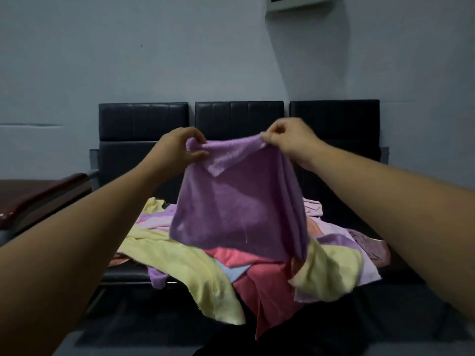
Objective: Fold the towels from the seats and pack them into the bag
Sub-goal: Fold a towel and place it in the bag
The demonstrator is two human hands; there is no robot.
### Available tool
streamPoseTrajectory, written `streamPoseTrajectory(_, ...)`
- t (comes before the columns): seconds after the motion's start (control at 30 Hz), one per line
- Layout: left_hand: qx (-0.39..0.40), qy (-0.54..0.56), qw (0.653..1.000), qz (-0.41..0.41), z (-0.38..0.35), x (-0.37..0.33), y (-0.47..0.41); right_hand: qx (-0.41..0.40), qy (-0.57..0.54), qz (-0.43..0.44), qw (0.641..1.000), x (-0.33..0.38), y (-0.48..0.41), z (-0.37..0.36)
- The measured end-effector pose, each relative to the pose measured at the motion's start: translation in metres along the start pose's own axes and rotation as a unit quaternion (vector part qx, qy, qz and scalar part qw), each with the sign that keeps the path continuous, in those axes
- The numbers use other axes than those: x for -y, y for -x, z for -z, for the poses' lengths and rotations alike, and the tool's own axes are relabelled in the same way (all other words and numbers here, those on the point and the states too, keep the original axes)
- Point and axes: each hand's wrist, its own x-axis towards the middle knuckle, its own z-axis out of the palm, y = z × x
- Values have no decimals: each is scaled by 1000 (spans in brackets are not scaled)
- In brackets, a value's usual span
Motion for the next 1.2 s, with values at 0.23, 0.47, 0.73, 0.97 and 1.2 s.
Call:
streamPoseTrajectory(0.23, 6, 216, 971, 99, -17, -1, 14, 180, -8, -59, 982, -6, 28, -10)
streamPoseTrajectory(0.47, 81, 322, 939, 91, -26, -30, 6, 217, 16, -22, 976, 3, 36, -18)
streamPoseTrajectory(0.73, 223, 398, 886, 81, -22, -24, 4, 115, -292, -72, 947, 44, 5, 13)
streamPoseTrajectory(0.97, 192, 628, 735, 166, -40, -2, 26, 48, -400, -115, 908, 33, -15, 19)
streamPoseTrajectory(1.2, 8, 530, 821, 210, -11, 9, 4, 173, -170, -256, 936, 17, 7, 14)
